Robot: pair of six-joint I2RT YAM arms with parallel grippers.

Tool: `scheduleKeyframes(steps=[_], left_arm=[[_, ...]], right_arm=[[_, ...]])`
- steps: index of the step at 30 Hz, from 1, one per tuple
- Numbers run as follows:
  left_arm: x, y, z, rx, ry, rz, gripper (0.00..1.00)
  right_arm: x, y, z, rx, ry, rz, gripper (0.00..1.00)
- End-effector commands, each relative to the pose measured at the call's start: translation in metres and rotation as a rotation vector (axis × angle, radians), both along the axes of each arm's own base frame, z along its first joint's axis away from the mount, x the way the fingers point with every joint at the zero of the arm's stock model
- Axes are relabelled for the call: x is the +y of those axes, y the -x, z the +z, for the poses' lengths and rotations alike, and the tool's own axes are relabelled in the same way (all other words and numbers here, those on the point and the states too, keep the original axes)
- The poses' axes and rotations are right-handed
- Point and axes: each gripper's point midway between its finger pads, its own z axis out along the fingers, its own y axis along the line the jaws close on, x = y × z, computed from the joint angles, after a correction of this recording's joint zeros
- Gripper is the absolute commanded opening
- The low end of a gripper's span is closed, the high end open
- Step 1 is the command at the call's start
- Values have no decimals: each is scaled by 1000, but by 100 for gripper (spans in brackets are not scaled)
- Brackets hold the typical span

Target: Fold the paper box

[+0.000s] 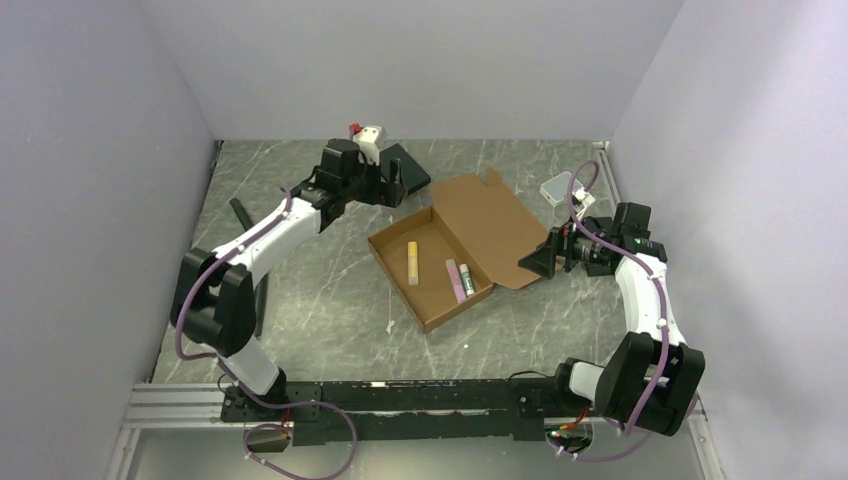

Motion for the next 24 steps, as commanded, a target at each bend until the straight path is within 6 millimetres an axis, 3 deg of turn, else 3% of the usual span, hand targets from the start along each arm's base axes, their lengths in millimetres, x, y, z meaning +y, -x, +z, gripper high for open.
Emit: scheduleKeyframes(steps=[1, 8, 11, 14, 19, 24], left_arm=[[-11, -6, -5, 9, -65, -109, 99], [-1, -25, -17, -34, -196, -111, 99], [2, -28, -18, -42, -206, -105, 100], [8, -31, -20, -31, -210, -92, 99], [19, -35, -25, 32, -129, -62, 100], [26, -38, -32, 62, -116, -55, 100]], right_arm=[[1, -4, 20, -96, -24, 16, 100], [-12, -9, 25, -103, -138, -84, 100], [-21, -13, 12, 33, -249, -231, 100], [-17, -5, 11, 81, -358, -180, 100], [-34, -19, -8, 136, -301, -345, 98], [-66, -36, -33, 256, -261, -646, 94]])
